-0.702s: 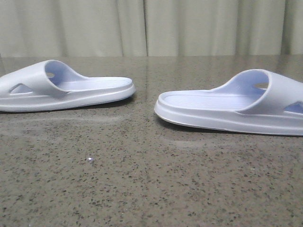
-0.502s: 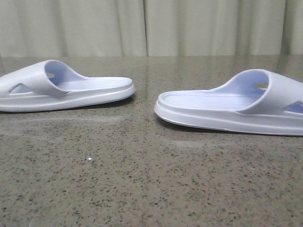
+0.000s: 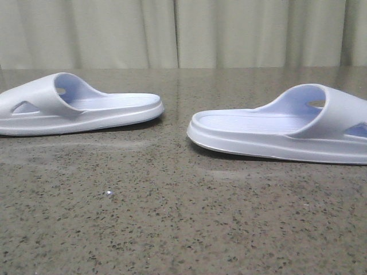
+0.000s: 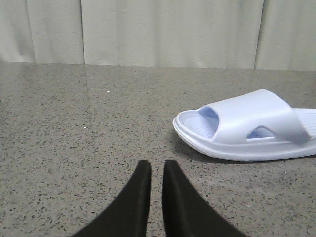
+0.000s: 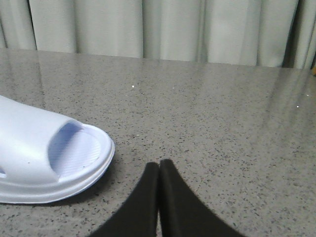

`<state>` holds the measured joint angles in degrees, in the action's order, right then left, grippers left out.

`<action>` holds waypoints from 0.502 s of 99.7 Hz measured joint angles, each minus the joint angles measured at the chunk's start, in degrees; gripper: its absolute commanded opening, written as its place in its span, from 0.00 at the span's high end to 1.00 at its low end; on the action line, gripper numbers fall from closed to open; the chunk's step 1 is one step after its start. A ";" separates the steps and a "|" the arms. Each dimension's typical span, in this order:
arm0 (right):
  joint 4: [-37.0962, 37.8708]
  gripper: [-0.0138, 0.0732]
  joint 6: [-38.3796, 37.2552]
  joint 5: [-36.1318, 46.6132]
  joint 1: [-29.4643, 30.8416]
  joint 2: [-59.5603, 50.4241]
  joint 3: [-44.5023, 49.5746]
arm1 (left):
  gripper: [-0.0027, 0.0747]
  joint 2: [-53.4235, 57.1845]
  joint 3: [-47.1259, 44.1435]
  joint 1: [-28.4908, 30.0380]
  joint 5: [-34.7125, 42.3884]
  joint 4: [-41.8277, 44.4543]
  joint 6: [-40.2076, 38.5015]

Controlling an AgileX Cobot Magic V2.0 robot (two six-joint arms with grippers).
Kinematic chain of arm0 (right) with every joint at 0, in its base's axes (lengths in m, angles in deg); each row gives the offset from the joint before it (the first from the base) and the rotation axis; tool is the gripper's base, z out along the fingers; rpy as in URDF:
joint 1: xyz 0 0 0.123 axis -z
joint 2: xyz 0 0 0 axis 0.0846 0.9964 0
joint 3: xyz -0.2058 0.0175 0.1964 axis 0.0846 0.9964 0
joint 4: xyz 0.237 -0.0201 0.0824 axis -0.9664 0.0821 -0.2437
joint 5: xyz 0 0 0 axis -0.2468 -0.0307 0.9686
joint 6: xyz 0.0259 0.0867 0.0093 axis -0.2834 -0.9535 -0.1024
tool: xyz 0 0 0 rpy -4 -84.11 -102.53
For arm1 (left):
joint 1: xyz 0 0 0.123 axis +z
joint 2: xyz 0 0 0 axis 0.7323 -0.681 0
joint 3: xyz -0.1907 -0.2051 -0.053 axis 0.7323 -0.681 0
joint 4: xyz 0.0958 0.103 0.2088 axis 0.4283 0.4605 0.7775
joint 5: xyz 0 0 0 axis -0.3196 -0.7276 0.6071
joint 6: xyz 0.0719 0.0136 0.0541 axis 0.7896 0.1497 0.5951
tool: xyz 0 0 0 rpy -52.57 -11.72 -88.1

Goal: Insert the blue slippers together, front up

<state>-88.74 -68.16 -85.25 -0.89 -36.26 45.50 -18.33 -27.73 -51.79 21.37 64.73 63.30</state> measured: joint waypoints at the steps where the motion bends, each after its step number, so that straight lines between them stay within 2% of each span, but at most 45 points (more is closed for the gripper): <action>1: 0.00 0.93 0.00 0.00 0.00 0.00 0.00 | 0.95 0.00 0.00 0.00 0.00 0.00 0.00; 33: 0.00 0.93 0.00 1.14 0.00 0.00 0.00 | 0.95 0.00 0.00 0.00 0.13 0.00 0.00; 50: 0.00 0.93 0.00 4.87 0.00 0.00 0.00 | 0.95 0.00 0.00 0.00 0.37 -0.24 0.00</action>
<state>-88.74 -68.16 -80.38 -0.89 -36.26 45.50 -18.33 -27.73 -51.79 21.74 64.49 63.30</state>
